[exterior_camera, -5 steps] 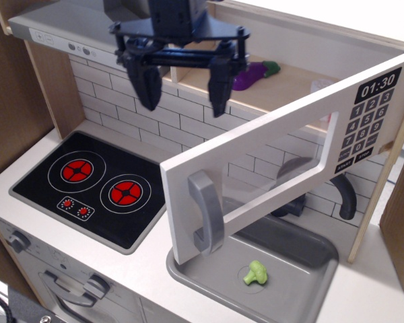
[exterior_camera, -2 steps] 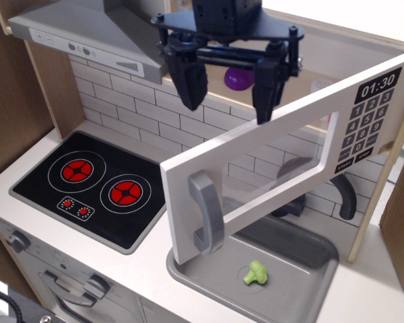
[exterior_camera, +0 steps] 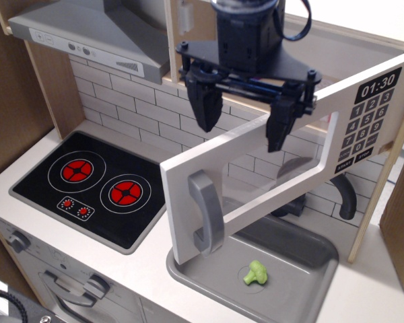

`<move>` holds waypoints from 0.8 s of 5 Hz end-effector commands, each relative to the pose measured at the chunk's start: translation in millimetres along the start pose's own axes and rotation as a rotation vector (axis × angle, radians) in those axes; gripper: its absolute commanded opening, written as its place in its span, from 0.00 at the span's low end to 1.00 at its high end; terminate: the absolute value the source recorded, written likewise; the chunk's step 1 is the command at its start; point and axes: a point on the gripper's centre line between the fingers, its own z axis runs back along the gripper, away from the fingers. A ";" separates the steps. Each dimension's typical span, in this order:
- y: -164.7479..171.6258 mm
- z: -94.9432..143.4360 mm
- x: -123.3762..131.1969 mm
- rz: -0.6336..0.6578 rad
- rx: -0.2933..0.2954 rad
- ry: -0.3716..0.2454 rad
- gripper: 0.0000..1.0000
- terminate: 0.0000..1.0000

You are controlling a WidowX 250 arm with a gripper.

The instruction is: Close microwave

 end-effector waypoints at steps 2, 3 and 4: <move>27.5 24.4 26.7 0.127 0.052 -0.097 1.00 0.00; 25.3 44.5 27.7 0.136 0.049 -0.100 1.00 0.00; 10.0 51.0 12.4 0.152 0.015 -0.074 1.00 0.00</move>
